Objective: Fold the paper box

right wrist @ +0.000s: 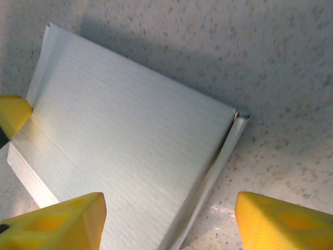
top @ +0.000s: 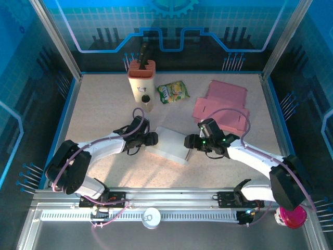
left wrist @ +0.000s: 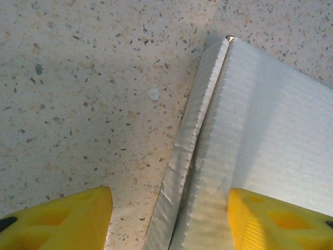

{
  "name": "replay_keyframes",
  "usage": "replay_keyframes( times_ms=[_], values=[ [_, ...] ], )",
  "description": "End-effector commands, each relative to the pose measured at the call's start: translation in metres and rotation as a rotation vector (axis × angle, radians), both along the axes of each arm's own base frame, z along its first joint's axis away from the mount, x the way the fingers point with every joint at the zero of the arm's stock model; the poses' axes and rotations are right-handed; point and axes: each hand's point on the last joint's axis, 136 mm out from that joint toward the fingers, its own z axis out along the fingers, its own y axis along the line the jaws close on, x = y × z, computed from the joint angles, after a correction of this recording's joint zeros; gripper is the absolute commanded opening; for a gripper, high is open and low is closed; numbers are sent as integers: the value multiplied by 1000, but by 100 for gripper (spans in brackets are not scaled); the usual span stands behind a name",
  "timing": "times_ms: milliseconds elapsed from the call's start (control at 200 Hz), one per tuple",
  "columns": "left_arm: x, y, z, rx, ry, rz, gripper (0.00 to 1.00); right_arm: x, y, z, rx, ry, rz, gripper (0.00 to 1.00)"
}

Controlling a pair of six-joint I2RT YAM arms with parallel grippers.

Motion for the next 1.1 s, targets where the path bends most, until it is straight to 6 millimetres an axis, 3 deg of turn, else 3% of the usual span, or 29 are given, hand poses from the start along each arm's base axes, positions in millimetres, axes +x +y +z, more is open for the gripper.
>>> replay_keyframes(
  times_ms=[0, 190, 395, 775, 955, 1096],
  values=[
    [-8, 3, -9, -14, 30, 4, 57, -7, 8, -13, 68, 55, -1, 66],
    [-12, 3, -12, -33, 35, 12, 54, -8, 11, -35, 61, 112, 1, 56],
    [-17, 1, -6, -72, 28, 15, 47, -7, 0, -56, 25, 154, -25, 42],
    [-26, 3, -18, -90, 56, 36, 37, 1, -13, -48, -34, 124, -19, 29],
    [-29, 6, -17, -102, 44, 51, 30, 10, -14, -34, 28, 96, 20, 32],
    [-31, 8, -20, -109, 39, 65, 26, 17, -15, -23, 106, 86, 54, 51]
  ],
)
